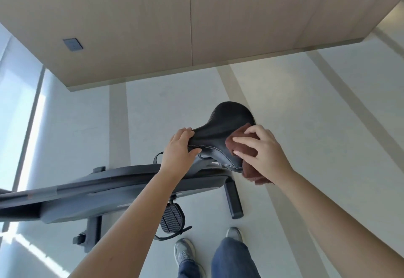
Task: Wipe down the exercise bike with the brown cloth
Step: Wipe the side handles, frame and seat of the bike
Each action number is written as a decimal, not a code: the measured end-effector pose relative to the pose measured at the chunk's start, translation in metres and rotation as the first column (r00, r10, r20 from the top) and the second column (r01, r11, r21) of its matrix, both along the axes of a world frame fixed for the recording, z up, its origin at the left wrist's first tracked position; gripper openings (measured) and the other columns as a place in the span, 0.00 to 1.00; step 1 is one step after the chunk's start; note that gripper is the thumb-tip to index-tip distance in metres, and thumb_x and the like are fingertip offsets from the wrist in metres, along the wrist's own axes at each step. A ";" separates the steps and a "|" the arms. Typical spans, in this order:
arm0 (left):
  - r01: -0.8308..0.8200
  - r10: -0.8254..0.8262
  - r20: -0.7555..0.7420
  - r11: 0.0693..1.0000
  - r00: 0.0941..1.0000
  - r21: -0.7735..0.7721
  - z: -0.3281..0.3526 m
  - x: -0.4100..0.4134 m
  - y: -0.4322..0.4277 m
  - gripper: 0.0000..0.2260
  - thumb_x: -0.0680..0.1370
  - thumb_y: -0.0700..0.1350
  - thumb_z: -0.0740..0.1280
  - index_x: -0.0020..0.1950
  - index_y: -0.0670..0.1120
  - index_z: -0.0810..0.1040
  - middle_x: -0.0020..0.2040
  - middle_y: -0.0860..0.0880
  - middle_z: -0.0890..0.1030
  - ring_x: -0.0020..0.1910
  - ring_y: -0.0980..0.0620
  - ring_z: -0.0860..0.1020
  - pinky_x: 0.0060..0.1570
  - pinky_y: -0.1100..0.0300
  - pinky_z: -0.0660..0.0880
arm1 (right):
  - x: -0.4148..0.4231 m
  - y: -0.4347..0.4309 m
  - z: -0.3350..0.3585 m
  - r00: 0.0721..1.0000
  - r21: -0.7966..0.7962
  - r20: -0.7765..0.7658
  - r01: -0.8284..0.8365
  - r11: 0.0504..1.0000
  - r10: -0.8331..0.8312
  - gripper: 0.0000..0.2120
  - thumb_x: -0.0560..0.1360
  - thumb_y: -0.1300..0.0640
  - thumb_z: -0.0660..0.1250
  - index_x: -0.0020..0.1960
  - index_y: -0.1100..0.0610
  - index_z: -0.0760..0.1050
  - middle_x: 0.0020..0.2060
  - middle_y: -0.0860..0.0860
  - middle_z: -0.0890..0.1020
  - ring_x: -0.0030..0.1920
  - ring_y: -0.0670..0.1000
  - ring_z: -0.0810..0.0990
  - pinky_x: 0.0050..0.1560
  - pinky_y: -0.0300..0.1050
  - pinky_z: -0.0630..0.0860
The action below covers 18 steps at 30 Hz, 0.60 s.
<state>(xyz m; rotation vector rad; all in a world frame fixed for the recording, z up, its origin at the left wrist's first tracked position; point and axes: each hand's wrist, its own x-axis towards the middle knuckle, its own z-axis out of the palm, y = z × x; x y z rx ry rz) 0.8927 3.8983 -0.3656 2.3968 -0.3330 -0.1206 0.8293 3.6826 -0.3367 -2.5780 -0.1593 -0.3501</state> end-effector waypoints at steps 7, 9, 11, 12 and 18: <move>-0.148 0.148 0.012 0.988 0.989 -0.051 -0.004 -0.003 -0.009 0.20 0.71 0.40 0.72 0.63 0.41 0.74 0.64 0.50 0.73 0.65 0.50 0.69 0.61 0.62 0.65 | 0.078 0.016 0.004 0.952 -0.089 -0.088 -0.301 0.950 0.293 0.13 0.67 0.53 0.74 0.51 0.54 0.81 0.47 0.53 0.77 0.44 0.56 0.72 0.39 0.52 0.76; -0.180 0.180 0.021 0.983 0.983 -0.021 -0.004 -0.005 -0.011 0.20 0.72 0.40 0.72 0.63 0.42 0.74 0.65 0.51 0.73 0.66 0.52 0.68 0.62 0.60 0.66 | 0.074 -0.003 0.002 0.936 -0.074 -0.104 -0.345 0.936 0.336 0.12 0.68 0.52 0.73 0.50 0.52 0.81 0.47 0.50 0.77 0.43 0.54 0.72 0.38 0.52 0.76; -0.234 0.234 0.031 0.972 0.972 0.015 -0.004 -0.009 -0.015 0.20 0.71 0.39 0.72 0.62 0.42 0.75 0.65 0.52 0.73 0.67 0.53 0.67 0.62 0.58 0.67 | 0.061 -0.029 0.000 0.921 -0.026 -0.103 -0.379 0.925 0.375 0.11 0.68 0.49 0.70 0.49 0.51 0.81 0.47 0.49 0.77 0.44 0.54 0.72 0.39 0.51 0.76; -0.256 0.256 0.042 0.966 0.966 0.018 -0.005 -0.010 -0.018 0.19 0.71 0.38 0.72 0.61 0.42 0.75 0.65 0.52 0.74 0.68 0.53 0.67 0.62 0.56 0.68 | 0.057 -0.040 -0.001 0.914 0.001 -0.098 -0.397 0.918 0.395 0.12 0.69 0.48 0.68 0.49 0.51 0.81 0.47 0.49 0.77 0.44 0.54 0.73 0.39 0.51 0.76; -0.368 0.368 0.038 0.930 0.929 -0.008 0.001 -0.011 -0.029 0.19 0.68 0.36 0.74 0.59 0.42 0.78 0.60 0.59 0.71 0.66 0.56 0.67 0.64 0.61 0.62 | 0.097 -0.018 -0.001 0.891 -0.023 -0.069 -0.452 0.892 0.450 0.11 0.66 0.55 0.75 0.47 0.54 0.82 0.45 0.54 0.77 0.41 0.58 0.73 0.37 0.54 0.77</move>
